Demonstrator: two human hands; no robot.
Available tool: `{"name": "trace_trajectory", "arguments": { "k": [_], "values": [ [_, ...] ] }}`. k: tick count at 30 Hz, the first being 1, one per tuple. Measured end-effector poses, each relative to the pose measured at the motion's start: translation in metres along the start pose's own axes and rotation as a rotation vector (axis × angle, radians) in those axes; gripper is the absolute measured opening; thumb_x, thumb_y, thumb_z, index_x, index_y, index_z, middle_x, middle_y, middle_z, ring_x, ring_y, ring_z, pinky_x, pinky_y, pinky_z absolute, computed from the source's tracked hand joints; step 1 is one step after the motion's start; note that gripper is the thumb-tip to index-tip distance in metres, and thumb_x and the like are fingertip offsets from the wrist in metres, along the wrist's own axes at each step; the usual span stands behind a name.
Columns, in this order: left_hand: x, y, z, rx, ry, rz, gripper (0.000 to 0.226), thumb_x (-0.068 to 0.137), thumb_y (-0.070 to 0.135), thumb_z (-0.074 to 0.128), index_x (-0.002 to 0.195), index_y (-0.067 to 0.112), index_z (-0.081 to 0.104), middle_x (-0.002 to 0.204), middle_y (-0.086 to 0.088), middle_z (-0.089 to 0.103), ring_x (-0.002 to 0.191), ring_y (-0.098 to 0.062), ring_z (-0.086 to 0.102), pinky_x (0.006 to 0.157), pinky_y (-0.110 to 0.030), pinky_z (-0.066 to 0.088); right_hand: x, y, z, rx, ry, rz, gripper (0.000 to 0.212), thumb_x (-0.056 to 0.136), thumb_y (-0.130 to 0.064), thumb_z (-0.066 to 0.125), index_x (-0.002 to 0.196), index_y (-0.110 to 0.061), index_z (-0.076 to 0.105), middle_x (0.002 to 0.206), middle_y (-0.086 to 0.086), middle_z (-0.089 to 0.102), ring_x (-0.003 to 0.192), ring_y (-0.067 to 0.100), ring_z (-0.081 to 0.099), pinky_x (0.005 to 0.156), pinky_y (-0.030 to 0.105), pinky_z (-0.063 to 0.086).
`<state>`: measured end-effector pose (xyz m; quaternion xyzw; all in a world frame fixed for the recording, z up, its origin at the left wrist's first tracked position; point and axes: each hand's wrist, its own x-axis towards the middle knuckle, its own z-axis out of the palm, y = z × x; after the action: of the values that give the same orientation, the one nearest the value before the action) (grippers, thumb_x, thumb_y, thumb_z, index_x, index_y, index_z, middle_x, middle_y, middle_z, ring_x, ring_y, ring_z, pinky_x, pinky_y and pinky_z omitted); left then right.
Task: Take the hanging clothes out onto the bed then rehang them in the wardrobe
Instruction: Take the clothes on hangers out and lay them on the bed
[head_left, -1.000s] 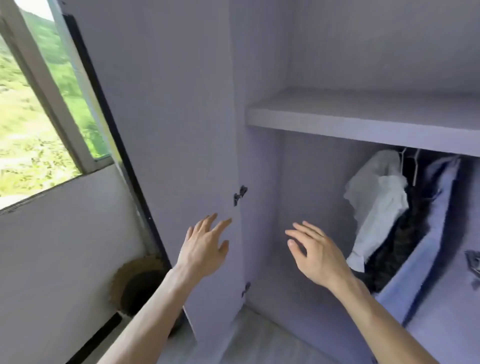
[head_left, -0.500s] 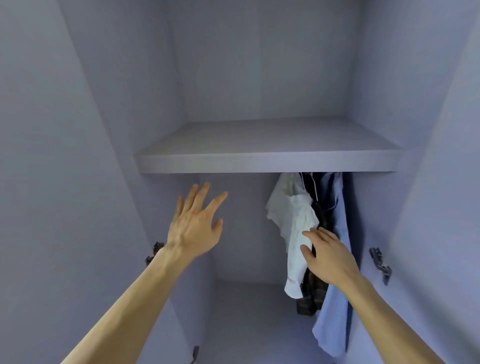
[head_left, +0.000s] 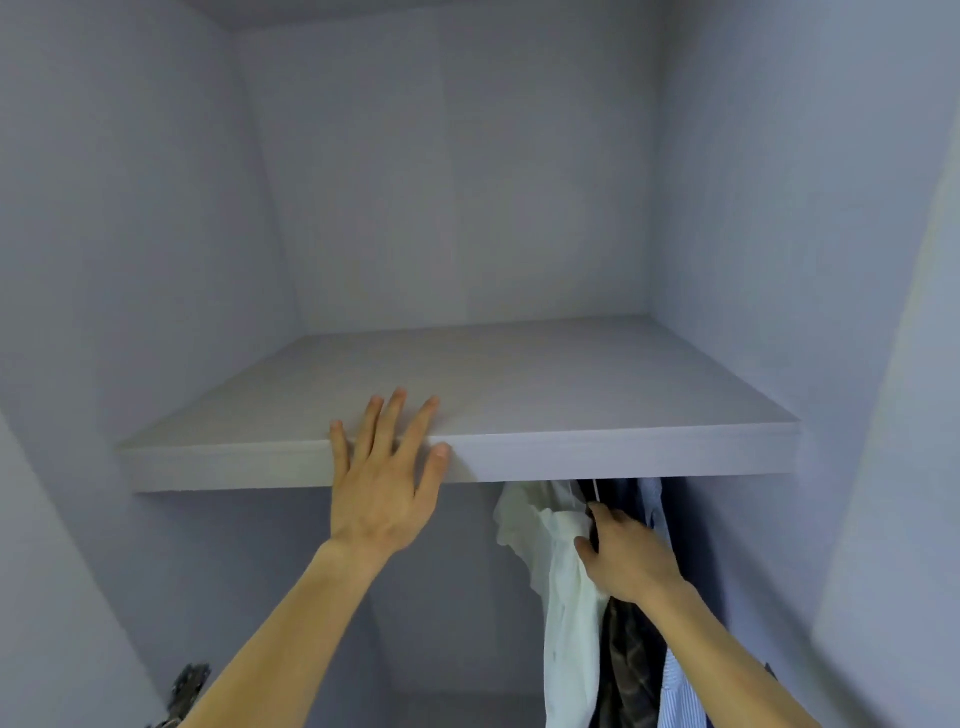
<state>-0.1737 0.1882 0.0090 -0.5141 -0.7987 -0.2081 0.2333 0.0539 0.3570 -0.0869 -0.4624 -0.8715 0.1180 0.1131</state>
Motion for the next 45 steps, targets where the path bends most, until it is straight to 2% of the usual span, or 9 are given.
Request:
{"name": "trace_trajectory", "arguments": {
  "k": [9,11,15,21,25,32,36,41,45],
  "values": [
    [0.003,-0.012,0.022,0.122,0.154,0.037,0.062,0.101,0.056,0.023,0.155,0.025,0.029,0.162,-0.009,0.026,0.138,-0.032,0.037,0.118,-0.053,0.019,0.033,-0.004,0.052,0.095,-0.247,0.084,0.067,0.096,-0.048,0.045,0.152,-0.019,0.021,0.131,0.009,0.059,0.115,0.030,0.060,0.090,0.040,0.052],
    [0.004,-0.012,0.026,0.121,0.187,0.040,0.062,0.101,0.055,0.025,0.154,0.024,0.030,0.162,-0.010,0.025,0.138,-0.034,0.037,0.117,-0.055,0.020,0.032,-0.005,0.057,0.265,-0.296,0.110,0.070,0.094,-0.048,0.051,0.151,-0.021,0.021,0.124,0.008,0.063,0.104,0.025,0.065,0.087,0.036,0.052],
    [0.003,-0.012,0.027,0.133,0.198,0.037,0.062,0.101,0.055,0.028,0.154,0.024,0.031,0.161,-0.011,0.028,0.137,-0.034,0.037,0.118,-0.055,0.018,0.033,-0.012,0.054,0.654,-0.338,0.150,0.050,0.092,-0.031,0.062,0.134,-0.029,0.035,0.066,0.007,0.064,0.053,0.016,0.057,0.053,0.027,0.047],
    [0.002,-0.013,0.025,0.180,0.163,0.035,0.065,0.101,0.058,0.022,0.153,0.021,0.034,0.155,-0.013,0.037,0.135,-0.033,0.039,0.119,-0.054,0.019,0.032,-0.022,0.048,1.273,-0.472,0.260,0.053,0.086,0.008,0.064,0.127,-0.025,0.054,0.066,0.006,0.051,0.051,0.013,0.043,0.051,0.024,0.036],
    [0.002,-0.012,0.024,0.202,0.146,0.021,0.065,0.101,0.059,0.019,0.153,0.021,0.034,0.152,-0.013,0.040,0.134,-0.032,0.040,0.119,-0.054,0.019,0.032,-0.025,0.042,1.616,-0.552,0.266,0.061,0.082,0.012,0.065,0.125,-0.031,0.060,0.068,0.005,0.053,0.051,0.009,0.044,0.044,0.018,0.040],
    [0.002,-0.011,0.022,0.210,0.126,0.011,0.066,0.102,0.060,0.017,0.152,0.021,0.035,0.152,-0.012,0.041,0.137,-0.032,0.039,0.120,-0.054,0.019,0.021,-0.048,0.023,1.657,-0.555,0.121,0.062,0.084,0.014,0.062,0.131,-0.027,0.056,0.071,0.004,0.056,0.051,0.011,0.042,0.045,0.019,0.039],
    [0.000,-0.009,0.018,0.170,0.112,0.002,0.065,0.102,0.059,0.018,0.153,0.023,0.034,0.155,-0.008,0.038,0.142,-0.029,0.033,0.122,-0.053,0.015,-0.002,-0.058,0.035,1.438,-0.557,0.023,0.067,0.081,0.011,0.068,0.127,-0.036,0.056,0.092,0.011,0.059,0.053,0.013,0.041,0.049,0.025,0.034],
    [-0.033,-0.002,0.022,-0.162,0.179,-0.042,0.056,0.103,0.040,0.036,0.156,0.026,0.028,0.165,0.000,0.018,0.153,-0.021,0.011,0.123,-0.046,0.012,-0.046,-0.069,0.064,1.160,-0.574,-0.033,0.067,0.081,-0.005,0.075,0.124,-0.048,0.048,0.115,0.005,0.061,0.063,0.015,0.054,0.063,0.027,0.048],
    [-0.116,-0.010,0.048,-0.465,-0.133,-0.359,0.038,0.104,0.039,0.041,0.139,0.029,0.051,0.149,0.010,0.043,0.138,-0.015,0.041,0.106,-0.028,0.037,-0.089,-0.085,0.094,1.136,-0.710,-0.051,0.071,0.077,-0.011,0.076,0.127,-0.048,0.044,0.119,0.004,0.056,0.063,0.020,0.054,0.062,0.029,0.049]
  ]
}}
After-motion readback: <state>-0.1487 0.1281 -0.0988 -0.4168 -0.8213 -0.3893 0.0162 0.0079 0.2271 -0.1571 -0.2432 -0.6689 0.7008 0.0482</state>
